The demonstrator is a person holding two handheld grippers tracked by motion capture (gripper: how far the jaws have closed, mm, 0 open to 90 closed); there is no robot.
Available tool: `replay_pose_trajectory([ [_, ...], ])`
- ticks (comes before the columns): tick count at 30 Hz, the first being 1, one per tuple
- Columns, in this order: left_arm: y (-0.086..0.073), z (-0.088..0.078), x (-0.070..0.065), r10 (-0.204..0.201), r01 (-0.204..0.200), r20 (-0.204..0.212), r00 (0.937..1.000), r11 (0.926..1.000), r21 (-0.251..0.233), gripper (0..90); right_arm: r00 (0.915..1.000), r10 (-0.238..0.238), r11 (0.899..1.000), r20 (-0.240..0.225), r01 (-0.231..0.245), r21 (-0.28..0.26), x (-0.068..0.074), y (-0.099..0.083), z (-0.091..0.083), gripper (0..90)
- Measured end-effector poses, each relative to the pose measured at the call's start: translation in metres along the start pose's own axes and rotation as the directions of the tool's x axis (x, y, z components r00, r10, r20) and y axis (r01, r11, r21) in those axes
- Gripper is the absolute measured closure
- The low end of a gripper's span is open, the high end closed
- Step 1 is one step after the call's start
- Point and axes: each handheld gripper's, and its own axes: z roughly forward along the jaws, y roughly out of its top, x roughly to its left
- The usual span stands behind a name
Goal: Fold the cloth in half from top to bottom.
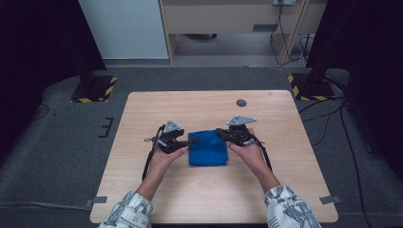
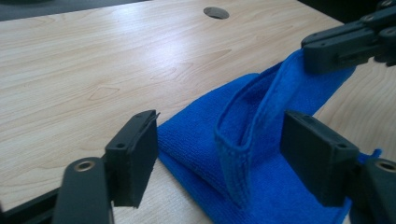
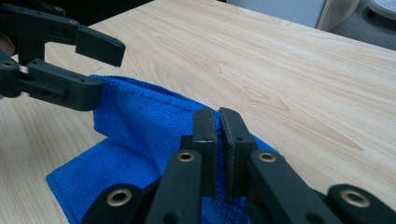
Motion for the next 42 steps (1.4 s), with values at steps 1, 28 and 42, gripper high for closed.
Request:
replay_pose_trajectory([
  [1,0.0,-0.002,0.0,-0.005,0.005,0.001,1.0,1.0,-0.006,27.2,1.0,0.0,1.0,0.0,0.0,0.0,0.0,0.0,0.0,86.1],
  [28,-0.007,-0.027,0.038,-0.096,0.093,-0.086,0.9917,0.9949,-0.04,10.5,0.9989,-0.013,1.0,-0.046,0.014,0.018,0.016,-0.017,-0.008,85.2],
  [42,-0.013,-0.026,0.044,-0.113,0.111,-0.105,0.988,0.9934,-0.03,11.1,0.9968,-0.029,0.999,-0.075,0.032,0.042,0.024,-0.033,-0.016,83.5],
])
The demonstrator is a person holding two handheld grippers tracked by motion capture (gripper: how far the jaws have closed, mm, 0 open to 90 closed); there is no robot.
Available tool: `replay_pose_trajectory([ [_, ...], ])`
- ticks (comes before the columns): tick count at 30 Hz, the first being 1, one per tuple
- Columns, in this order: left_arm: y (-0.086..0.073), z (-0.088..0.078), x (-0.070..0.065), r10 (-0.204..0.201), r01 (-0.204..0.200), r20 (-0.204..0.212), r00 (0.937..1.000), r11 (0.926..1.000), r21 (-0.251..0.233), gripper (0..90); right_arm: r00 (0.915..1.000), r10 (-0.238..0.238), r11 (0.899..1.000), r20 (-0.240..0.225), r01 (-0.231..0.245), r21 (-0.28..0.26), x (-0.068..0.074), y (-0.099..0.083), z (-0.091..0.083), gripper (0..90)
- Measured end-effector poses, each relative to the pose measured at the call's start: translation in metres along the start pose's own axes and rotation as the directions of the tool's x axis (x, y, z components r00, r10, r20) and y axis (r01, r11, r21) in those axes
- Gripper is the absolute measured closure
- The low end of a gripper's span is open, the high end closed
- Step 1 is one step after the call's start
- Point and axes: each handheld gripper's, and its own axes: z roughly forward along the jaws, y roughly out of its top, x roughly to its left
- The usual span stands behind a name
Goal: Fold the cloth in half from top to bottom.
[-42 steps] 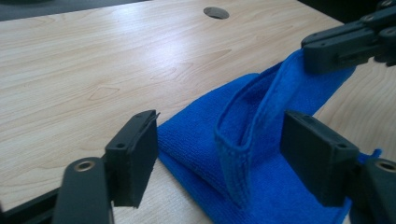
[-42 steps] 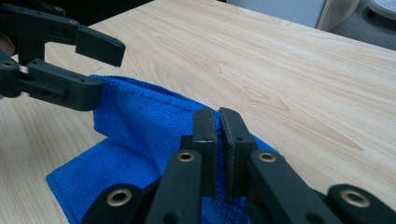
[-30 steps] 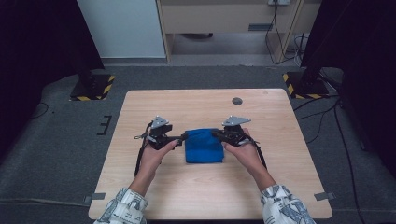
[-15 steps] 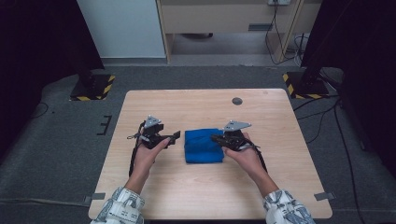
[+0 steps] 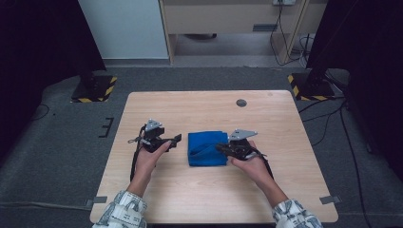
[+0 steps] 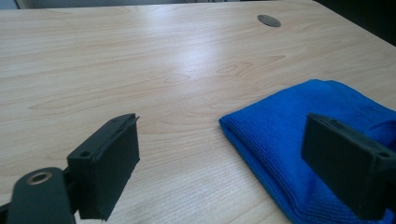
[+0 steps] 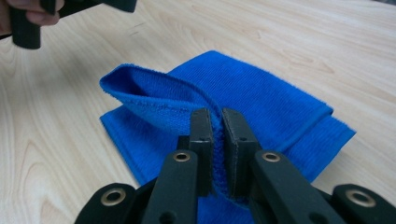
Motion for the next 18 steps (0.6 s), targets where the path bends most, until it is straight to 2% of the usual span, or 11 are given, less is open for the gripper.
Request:
replay_pose_trajectory([
  [10,-0.001,0.0,-0.001,0.004,-0.004,-0.003,1.0,1.0,0.004,11.3,0.9996,-0.001,1.0,-0.027,0.001,0.012,0.011,-0.013,-0.006,79.6],
  [13,-0.001,-0.001,0.0,-0.001,0.001,-0.008,1.0,1.0,0.0,11.8,0.9992,-0.011,0.999,-0.038,0.012,0.036,0.019,-0.019,-0.005,77.5],
  [18,-0.002,0.0,-0.002,0.003,-0.003,-0.005,1.0,1.0,0.003,11.7,0.9992,-0.023,0.998,-0.033,0.025,0.05,0.022,-0.024,-0.006,77.1],
])
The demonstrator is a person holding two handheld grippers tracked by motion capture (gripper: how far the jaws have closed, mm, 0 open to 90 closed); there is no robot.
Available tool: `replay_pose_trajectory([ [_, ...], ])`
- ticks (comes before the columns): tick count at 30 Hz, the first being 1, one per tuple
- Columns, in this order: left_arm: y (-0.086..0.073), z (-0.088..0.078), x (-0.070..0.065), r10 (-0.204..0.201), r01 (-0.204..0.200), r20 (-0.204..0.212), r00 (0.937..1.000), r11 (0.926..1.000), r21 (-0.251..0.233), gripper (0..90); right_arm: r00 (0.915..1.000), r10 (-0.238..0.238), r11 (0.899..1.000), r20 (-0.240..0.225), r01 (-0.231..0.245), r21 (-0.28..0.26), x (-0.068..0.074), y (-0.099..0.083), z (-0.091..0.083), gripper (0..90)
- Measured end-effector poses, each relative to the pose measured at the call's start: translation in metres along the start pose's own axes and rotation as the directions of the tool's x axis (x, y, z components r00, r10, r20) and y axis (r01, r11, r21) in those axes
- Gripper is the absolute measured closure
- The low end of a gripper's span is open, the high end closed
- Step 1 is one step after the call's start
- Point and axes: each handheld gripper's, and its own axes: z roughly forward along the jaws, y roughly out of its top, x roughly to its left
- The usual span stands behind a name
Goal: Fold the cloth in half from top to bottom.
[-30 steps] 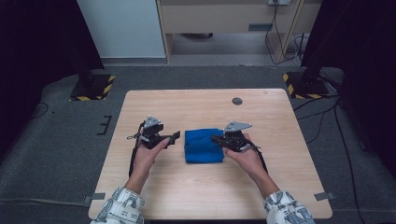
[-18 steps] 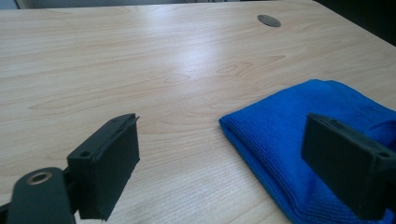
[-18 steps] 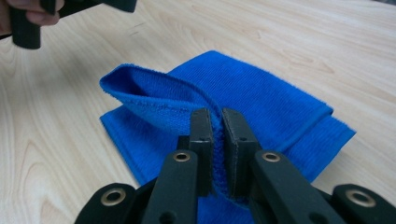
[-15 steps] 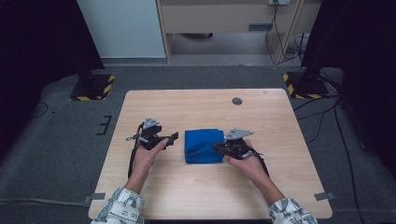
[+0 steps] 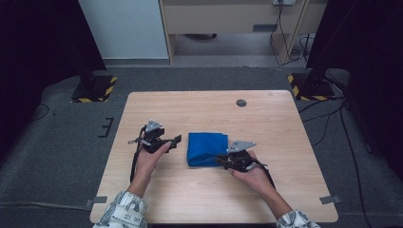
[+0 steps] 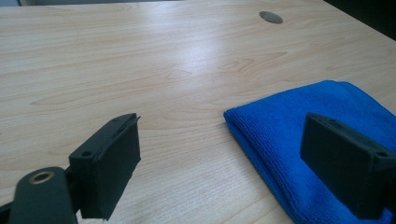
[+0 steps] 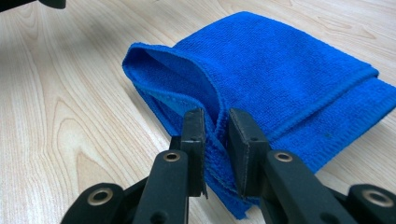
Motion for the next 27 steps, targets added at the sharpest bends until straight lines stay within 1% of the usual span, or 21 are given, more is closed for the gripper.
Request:
replay_pose_trajectory([
  [2,0.0,0.0,0.0,0.002,-0.002,0.0,1.0,1.0,0.002,11.8,1.0,0.0,1.0,0.002,0.0,0.001,0.0,0.0,-0.001,77.3],
  [9,-0.001,0.001,0.0,0.004,-0.004,-0.003,1.0,1.0,0.006,11.8,0.9998,0.002,1.0,0.021,-0.001,-0.024,-0.007,0.001,-0.013,80.4],
  [12,-0.001,0.001,0.0,0.003,-0.003,-0.003,1.0,1.0,0.006,11.8,0.9998,0.004,1.0,0.021,-0.003,-0.015,-0.008,-0.001,-0.016,80.1],
  [13,-0.001,0.001,0.0,0.003,-0.003,-0.004,1.0,1.0,0.007,11.8,0.9997,-0.003,1.0,0.022,0.003,-0.01,-0.008,-0.003,-0.017,79.3],
  [14,-0.001,0.001,0.0,0.002,-0.002,-0.004,1.0,1.0,0.007,11.8,0.9998,-0.007,1.0,0.021,0.007,0.003,-0.008,-0.004,-0.017,76.3],
  [15,-0.001,0.001,0.0,0.002,-0.002,-0.004,1.0,1.0,0.008,11.8,0.9998,0.0,1.0,0.019,-0.001,0.015,-0.007,-0.006,-0.017,71.5],
  [17,-0.002,0.001,0.0,0.002,-0.002,-0.003,1.0,1.0,0.009,11.8,0.9999,0.004,1.0,0.015,-0.004,0.017,-0.006,-0.007,-0.018,68.2],
  [18,-0.002,0.001,0.001,0.001,-0.001,-0.003,1.0,1.0,0.009,11.8,0.9999,0.004,1.0,0.015,-0.004,0.017,-0.006,-0.007,-0.018,68.2],
  [20,-0.002,0.001,0.001,0.001,-0.001,-0.004,1.0,1.0,0.008,11.8,0.9999,0.01,1.0,0.01,-0.011,0.019,-0.004,-0.007,-0.021,62.9],
  [21,-0.002,0.0,0.001,0.0,0.0,-0.004,1.0,1.0,0.006,11.8,0.9998,0.021,1.0,-0.002,-0.021,0.005,-0.003,-0.006,-0.024,61.6],
  [23,-0.002,0.0,0.001,0.001,-0.001,-0.004,1.0,1.0,0.007,11.8,0.9997,0.023,1.0,-0.004,-0.023,0.0,-0.002,-0.005,-0.025,61.0],
  [24,-0.002,0.0,0.001,0.002,-0.002,-0.004,1.0,1.0,0.006,11.8,0.9997,0.023,1.0,0.0,-0.023,-0.009,-0.002,-0.003,-0.027,60.0],
  [25,-0.001,0.001,0.0,0.004,-0.004,-0.004,1.0,1.0,0.007,11.8,0.9992,0.039,0.999,0.0,-0.039,-0.029,-0.003,0.001,-0.029,58.8],
  [27,-0.001,0.001,0.0,0.005,-0.005,-0.004,1.0,1.0,0.007,11.8,0.9988,0.047,0.998,0.011,-0.047,-0.038,-0.004,0.004,-0.029,57.0],
])
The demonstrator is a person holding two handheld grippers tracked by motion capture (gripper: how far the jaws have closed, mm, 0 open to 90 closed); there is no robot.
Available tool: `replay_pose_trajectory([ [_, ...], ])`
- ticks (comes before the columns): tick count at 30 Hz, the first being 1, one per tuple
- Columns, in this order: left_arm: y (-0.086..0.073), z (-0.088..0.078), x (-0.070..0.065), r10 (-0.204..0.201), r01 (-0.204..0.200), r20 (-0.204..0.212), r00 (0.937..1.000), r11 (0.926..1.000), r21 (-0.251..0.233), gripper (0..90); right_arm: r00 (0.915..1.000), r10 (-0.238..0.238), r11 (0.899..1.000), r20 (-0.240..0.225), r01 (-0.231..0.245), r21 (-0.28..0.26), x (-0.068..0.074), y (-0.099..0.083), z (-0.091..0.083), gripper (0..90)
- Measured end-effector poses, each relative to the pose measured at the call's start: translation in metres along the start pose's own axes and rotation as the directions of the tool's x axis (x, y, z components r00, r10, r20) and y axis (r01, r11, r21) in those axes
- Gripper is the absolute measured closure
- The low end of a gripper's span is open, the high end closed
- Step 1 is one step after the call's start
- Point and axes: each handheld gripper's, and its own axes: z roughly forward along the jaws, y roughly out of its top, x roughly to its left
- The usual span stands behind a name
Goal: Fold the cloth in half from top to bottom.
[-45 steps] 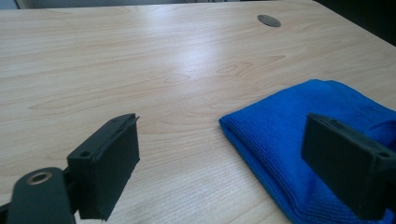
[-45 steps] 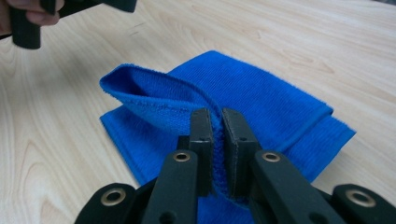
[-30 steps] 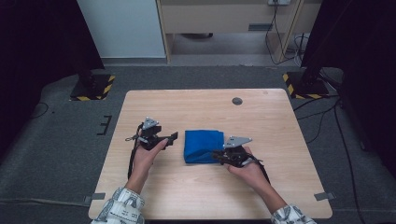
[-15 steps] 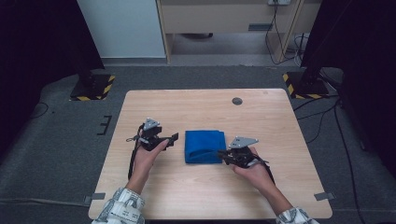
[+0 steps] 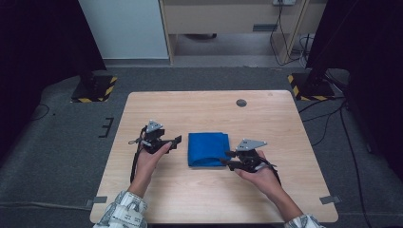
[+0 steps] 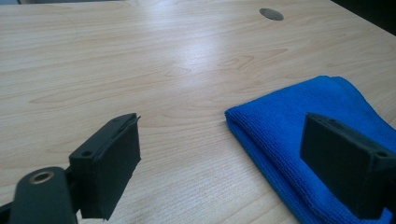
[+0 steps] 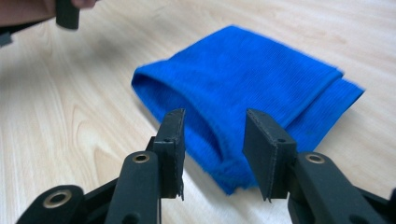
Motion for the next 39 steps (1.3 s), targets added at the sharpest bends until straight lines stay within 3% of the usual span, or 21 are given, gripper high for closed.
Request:
replay_pose_trajectory([
  [7,0.0,0.0,0.001,0.003,-0.003,-0.004,1.0,1.0,0.002,11.8,0.9979,0.031,1.0,0.057,-0.031,-0.006,-0.004,0.007,0.012,50.8],
  [10,-0.001,0.001,0.001,0.006,-0.006,-0.005,1.0,1.0,0.007,11.8,0.9927,0.064,0.998,0.103,-0.064,-0.002,-0.006,0.009,0.027,49.1],
  [14,-0.001,0.001,0.001,0.009,-0.009,-0.007,0.9999,0.9999,0.01,11.8,0.9902,0.068,0.997,0.122,-0.07,0.01,-0.007,0.01,0.038,48.6],
  [17,-0.001,0.001,0.002,0.009,-0.009,-0.009,0.9999,0.9999,0.008,11.8,0.9913,0.047,0.997,0.123,-0.053,0.05,-0.004,0.008,0.047,48.2],
  [18,-0.002,0.001,0.004,0.009,-0.009,-0.013,0.9999,0.9999,0.01,11.8,0.9932,0.011,0.996,0.116,-0.021,0.087,0.002,0.004,0.051,47.5],
  [25,-0.004,0.002,0.005,0.02,-0.019,-0.033,0.9993,0.9996,0.021,11.6,0.9915,-0.06,0.99,0.115,0.045,0.131,0.011,-0.006,0.051,39.8],
  [33,-0.004,0.0,0.006,0.03,-0.029,-0.043,0.9986,0.9994,0.018,10.8,0.9863,-0.001,1.0,0.165,-0.002,0.017,0.0,0.01,0.034,15.8],
  [35,-0.003,0.0,0.006,0.028,-0.028,-0.042,0.9987,0.9995,0.017,10.7,0.985,0.014,1.0,0.172,-0.015,0.009,-0.003,0.012,0.032,14.1],
  [37,-0.003,-0.002,0.005,0.029,-0.029,-0.042,0.9987,0.9995,0.013,10.1,0.981,0.043,0.999,0.189,-0.036,-0.041,-0.012,0.016,0.023,10.9],
  [39,-0.003,-0.003,0.005,0.037,-0.036,-0.041,0.9985,0.9993,0.014,9.6,0.9794,0.053,0.998,0.195,-0.045,-0.045,-0.013,0.017,0.021,10.2],
])
